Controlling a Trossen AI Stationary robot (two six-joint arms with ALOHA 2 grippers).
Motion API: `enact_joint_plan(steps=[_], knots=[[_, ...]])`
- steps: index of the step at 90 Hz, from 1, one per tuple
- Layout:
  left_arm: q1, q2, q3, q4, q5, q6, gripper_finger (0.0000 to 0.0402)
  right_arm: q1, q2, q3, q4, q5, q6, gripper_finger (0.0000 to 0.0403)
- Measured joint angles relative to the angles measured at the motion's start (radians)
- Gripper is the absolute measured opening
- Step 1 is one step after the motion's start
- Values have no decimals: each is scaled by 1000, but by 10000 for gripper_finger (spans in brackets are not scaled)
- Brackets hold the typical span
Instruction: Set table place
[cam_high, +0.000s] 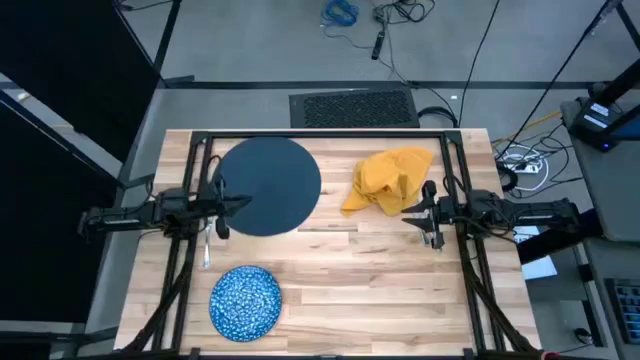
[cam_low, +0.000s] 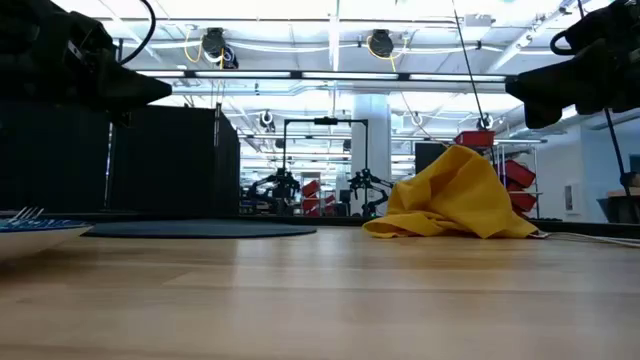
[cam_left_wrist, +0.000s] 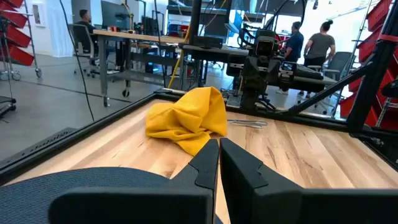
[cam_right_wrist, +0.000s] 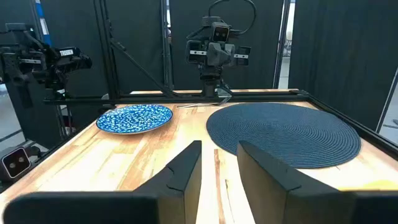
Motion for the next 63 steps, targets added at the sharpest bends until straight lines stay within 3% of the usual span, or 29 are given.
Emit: enact_joint_plan(steps=[49,63], knots=[[0,0,0,4,0,30,0,0,0,0,0,0,0,93],[0,0,0,140,-8,83,0,0,0,0,80,10,-71,93]])
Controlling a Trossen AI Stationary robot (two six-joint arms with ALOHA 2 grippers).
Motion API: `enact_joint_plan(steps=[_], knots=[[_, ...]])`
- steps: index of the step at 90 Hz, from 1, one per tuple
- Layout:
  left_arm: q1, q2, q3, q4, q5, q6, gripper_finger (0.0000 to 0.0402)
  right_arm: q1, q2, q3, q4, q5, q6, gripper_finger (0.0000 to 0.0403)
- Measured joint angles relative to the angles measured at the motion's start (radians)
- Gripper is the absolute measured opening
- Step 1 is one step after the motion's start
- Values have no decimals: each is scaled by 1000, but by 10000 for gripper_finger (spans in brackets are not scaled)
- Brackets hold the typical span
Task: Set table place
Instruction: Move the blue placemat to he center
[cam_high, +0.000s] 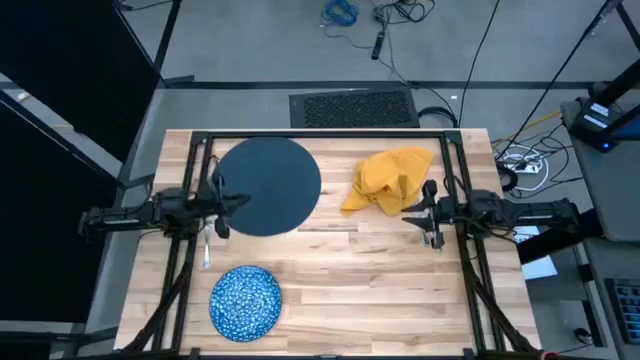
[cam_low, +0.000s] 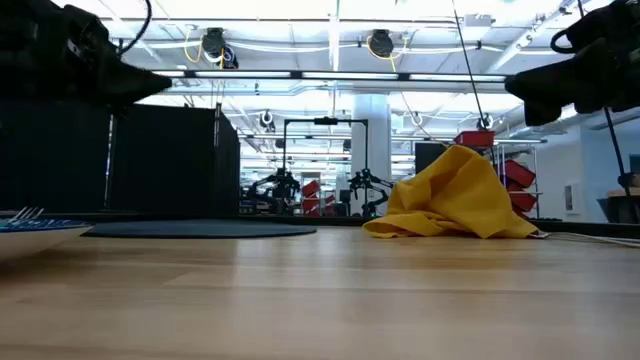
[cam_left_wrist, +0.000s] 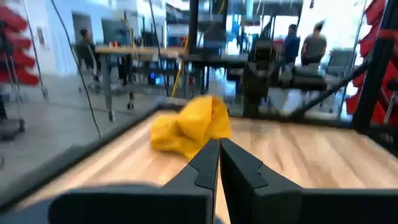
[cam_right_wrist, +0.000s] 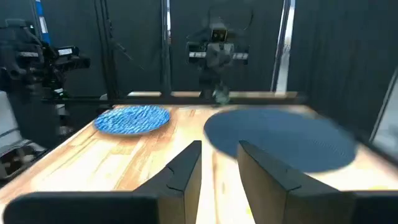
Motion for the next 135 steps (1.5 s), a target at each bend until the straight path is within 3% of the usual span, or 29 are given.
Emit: enact_joint_plan(steps=[16,25,34,52,65,81,88,94,101,113,135], knots=[[0,0,0,335,-46,-3,0,0,0,0,303,7,-38,93],[0,0,0,424,-173,14,0,0,0,0,481,20,-120,93],[1,0,0,471,-270,141,0,0,0,0,582,21,-131,93],[0,0,0,482,-257,245,0,0,0,0,679,21,-120,93],[0,6,11,490,-201,153,0,0,0,0,680,21,-91,93],[0,56,155,484,-198,101,0,-2,2,0,737,24,-68,93],[0,129,256,451,-207,102,0,-2,3,0,817,99,-95,93],[0,210,353,400,-228,116,0,-2,1,7,869,226,-77,93],[0,320,471,307,-273,130,0,-2,8,48,801,346,-83,93],[3,503,673,110,-403,154,0,-3,84,188,532,486,-88,93],[40,724,951,-241,-467,150,0,-5,427,469,263,645,-69,93]])
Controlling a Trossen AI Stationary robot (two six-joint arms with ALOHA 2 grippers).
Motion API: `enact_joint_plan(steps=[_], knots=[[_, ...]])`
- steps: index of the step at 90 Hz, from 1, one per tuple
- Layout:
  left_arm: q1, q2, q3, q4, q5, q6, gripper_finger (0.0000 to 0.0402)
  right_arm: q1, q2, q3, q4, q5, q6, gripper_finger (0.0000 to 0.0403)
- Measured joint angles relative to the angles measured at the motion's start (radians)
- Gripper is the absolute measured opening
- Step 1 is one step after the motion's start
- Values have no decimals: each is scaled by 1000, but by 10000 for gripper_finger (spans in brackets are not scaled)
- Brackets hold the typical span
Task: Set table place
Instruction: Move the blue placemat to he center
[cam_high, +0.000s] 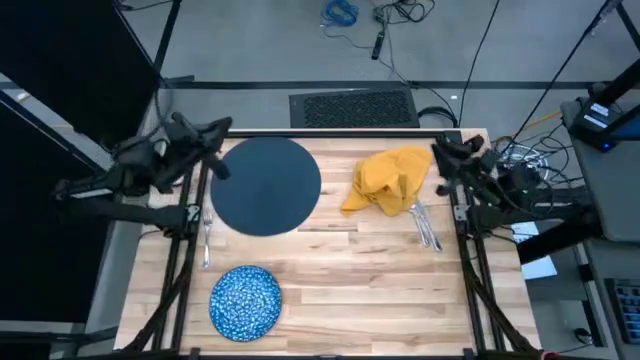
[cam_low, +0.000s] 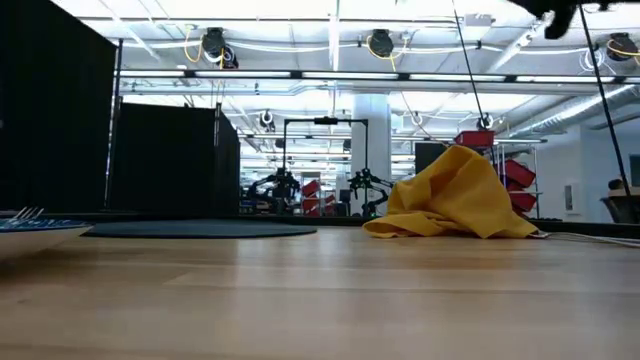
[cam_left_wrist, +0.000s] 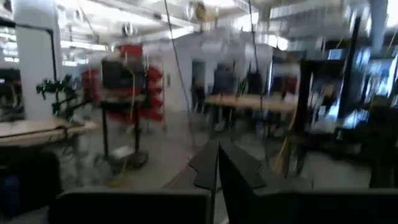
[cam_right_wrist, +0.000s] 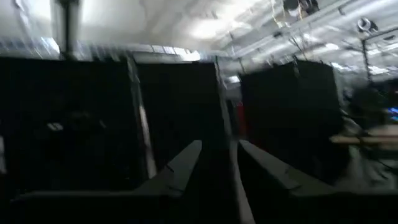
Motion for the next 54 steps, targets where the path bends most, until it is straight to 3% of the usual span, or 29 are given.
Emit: enact_joint_plan(steps=[10,22,36,54], knots=[[39,49,45,-175,-65,-62,0,-26,180,110,-67,3,-4,93],[95,102,47,-378,-69,-185,0,-55,385,172,-86,-24,18,93],[129,195,47,-586,-10,-357,0,-107,607,174,-72,-184,115,93],[132,370,48,-704,19,-417,0,-167,882,175,102,-381,251,93]])
